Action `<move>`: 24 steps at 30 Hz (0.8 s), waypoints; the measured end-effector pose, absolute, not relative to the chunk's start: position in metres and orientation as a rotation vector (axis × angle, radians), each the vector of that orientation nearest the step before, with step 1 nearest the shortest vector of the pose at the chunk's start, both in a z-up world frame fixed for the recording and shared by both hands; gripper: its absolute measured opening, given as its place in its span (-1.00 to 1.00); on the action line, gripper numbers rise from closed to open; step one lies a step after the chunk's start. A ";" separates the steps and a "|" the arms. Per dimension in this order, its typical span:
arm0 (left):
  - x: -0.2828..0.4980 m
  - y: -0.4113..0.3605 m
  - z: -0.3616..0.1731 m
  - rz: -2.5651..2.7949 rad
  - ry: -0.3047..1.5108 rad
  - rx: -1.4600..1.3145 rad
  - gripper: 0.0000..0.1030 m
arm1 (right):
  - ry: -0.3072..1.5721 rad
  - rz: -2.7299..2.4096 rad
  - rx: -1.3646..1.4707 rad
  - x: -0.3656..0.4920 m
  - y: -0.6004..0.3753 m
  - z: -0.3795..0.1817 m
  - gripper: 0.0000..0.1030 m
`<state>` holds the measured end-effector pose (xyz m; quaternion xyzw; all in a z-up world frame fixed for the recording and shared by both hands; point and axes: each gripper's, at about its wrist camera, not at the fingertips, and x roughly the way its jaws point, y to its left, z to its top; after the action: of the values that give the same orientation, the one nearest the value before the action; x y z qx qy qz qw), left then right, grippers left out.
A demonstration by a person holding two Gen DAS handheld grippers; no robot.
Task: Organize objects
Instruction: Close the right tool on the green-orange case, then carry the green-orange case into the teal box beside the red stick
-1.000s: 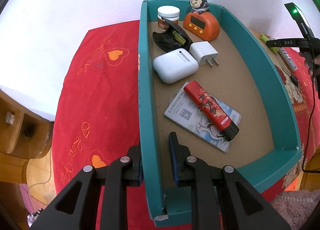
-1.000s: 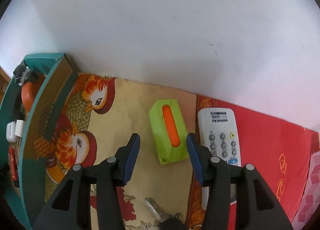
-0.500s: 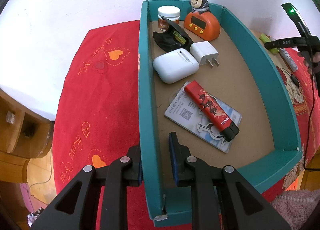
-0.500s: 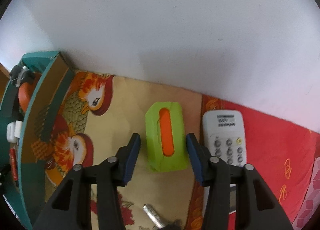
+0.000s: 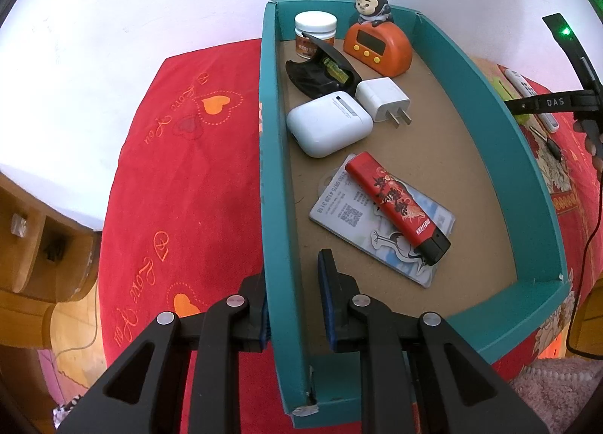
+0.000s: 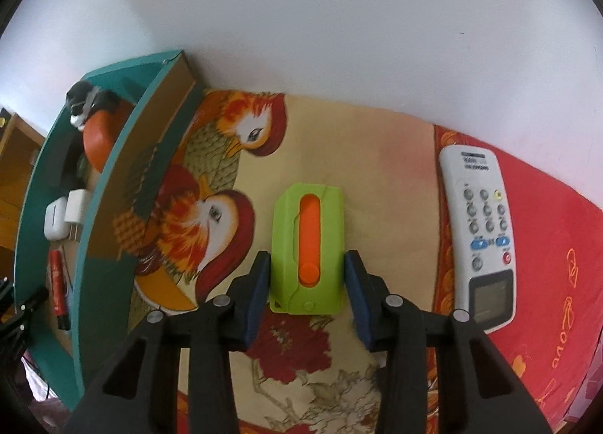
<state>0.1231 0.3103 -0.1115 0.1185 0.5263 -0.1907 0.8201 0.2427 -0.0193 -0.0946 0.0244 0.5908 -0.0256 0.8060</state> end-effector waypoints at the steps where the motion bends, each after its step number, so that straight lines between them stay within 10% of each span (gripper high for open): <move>1: 0.123 0.311 -0.112 -0.407 1.121 0.253 -0.60 | 1.264 -0.061 0.048 0.244 -0.018 -0.095 -0.24; 24: 0.123 0.311 -0.111 -0.410 1.119 0.253 -0.61 | 1.238 -0.092 0.149 0.232 -0.008 -0.095 -0.25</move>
<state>0.1231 0.3105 -0.1112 0.1189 0.5257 -0.1923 0.8200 0.2319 -0.0077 -0.0950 0.0698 0.5795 -0.0432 0.8108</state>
